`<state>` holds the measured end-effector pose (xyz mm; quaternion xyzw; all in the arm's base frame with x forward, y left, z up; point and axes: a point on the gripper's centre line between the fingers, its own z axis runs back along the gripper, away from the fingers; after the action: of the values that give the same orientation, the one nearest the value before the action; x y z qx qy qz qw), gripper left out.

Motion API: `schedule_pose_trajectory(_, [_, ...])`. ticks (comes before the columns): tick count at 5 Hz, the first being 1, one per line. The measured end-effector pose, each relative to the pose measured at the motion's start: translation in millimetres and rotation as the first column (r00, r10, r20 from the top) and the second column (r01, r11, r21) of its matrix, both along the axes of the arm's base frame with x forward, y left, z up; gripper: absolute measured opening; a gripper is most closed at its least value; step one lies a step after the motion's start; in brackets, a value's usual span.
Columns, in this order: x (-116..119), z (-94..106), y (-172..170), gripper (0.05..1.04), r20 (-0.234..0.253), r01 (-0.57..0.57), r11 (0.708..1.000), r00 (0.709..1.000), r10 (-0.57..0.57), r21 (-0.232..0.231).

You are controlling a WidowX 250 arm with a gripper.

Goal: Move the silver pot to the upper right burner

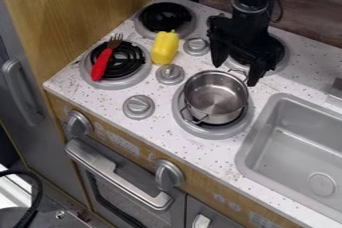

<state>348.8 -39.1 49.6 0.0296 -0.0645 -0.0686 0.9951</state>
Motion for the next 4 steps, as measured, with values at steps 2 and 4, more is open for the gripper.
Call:
schedule_pose_trajectory(2, [-6, -44.3, -3, 0.997, -0.108, -0.029, 1.000, 0.994, 0.028, -0.010])
schedule_pose_trajectory(4, [-3, -81.9, -10, 0.997, -0.191, -0.063, 0.997, 0.980, 0.055, -0.039])
